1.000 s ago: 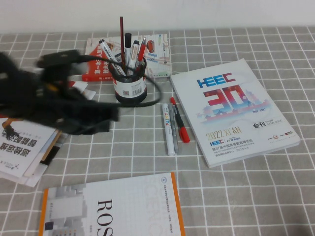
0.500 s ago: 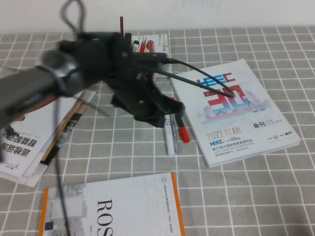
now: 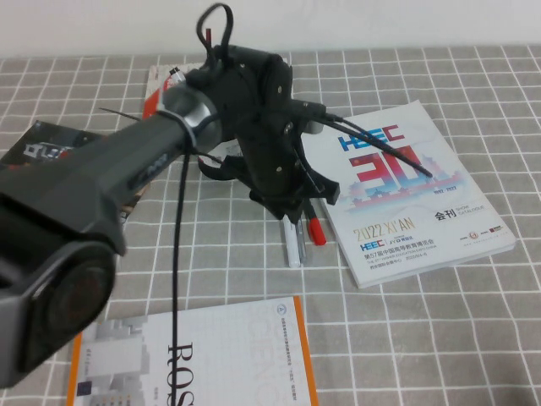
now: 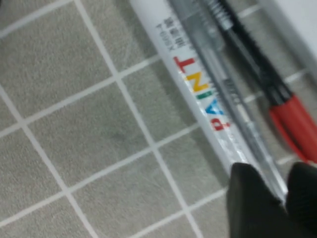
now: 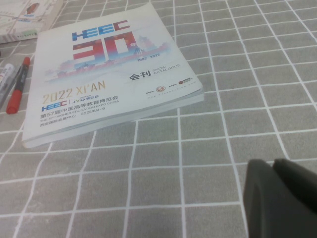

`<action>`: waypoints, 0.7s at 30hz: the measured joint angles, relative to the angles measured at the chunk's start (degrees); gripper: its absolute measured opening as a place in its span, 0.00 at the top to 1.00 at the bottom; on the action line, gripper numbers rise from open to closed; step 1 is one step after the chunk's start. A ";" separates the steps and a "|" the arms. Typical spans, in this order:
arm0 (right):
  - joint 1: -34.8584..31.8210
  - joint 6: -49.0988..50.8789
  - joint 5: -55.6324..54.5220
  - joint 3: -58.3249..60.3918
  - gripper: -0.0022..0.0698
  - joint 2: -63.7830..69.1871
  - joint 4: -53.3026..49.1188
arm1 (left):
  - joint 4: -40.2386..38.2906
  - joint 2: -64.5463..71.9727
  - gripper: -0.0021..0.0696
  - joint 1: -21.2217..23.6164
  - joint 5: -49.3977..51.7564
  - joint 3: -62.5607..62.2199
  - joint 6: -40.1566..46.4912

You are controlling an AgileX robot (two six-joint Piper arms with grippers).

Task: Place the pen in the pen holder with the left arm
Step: Pick up the pen on the table

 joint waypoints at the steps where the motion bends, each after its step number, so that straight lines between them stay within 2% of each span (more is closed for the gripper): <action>1: 0.00 0.00 0.00 0.00 0.99 0.00 0.00 | 0.00 0.97 0.73 0.13 0.92 -0.96 0.00; 4: 0.00 0.00 0.00 0.00 0.99 0.00 0.00 | 0.11 3.42 0.57 0.98 2.18 -2.69 -1.00; 7: 0.00 0.00 0.00 0.00 0.99 0.00 0.00 | 0.25 4.42 0.51 1.76 1.97 -3.17 -2.70; 21: 0.00 0.00 0.00 0.00 0.99 0.00 0.00 | -0.27 6.60 0.49 2.45 -1.38 -4.39 -3.39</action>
